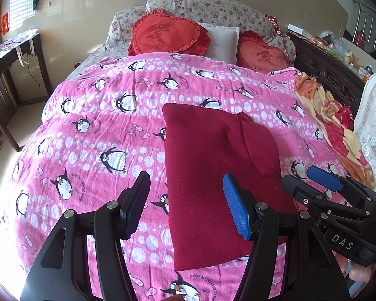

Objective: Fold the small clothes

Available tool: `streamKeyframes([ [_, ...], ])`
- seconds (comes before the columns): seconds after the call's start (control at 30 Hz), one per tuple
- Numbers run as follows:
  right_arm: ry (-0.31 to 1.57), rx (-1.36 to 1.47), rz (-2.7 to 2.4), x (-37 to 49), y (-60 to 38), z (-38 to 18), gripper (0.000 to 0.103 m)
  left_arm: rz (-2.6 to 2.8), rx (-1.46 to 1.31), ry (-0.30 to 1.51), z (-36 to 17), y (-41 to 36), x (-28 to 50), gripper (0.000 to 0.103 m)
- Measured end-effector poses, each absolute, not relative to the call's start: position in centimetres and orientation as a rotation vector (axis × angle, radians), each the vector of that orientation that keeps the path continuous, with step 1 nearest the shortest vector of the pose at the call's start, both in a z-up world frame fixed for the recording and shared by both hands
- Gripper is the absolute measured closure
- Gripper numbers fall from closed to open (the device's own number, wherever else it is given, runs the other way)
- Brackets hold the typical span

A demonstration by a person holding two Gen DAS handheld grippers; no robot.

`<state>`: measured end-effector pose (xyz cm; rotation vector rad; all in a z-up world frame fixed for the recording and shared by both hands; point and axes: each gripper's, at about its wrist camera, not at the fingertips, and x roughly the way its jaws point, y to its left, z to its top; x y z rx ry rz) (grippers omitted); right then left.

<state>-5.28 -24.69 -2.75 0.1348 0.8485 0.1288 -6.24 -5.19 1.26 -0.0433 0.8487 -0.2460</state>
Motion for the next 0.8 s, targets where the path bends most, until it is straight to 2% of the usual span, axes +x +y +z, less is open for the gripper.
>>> streamKeyframes([
  [0.8, 0.882, 0.146, 0.143, -4.6, -24.5, -4.0, 0.039, -0.254, -0.045, 0.881, 0.0, -5.3, -5.5, 0.042],
])
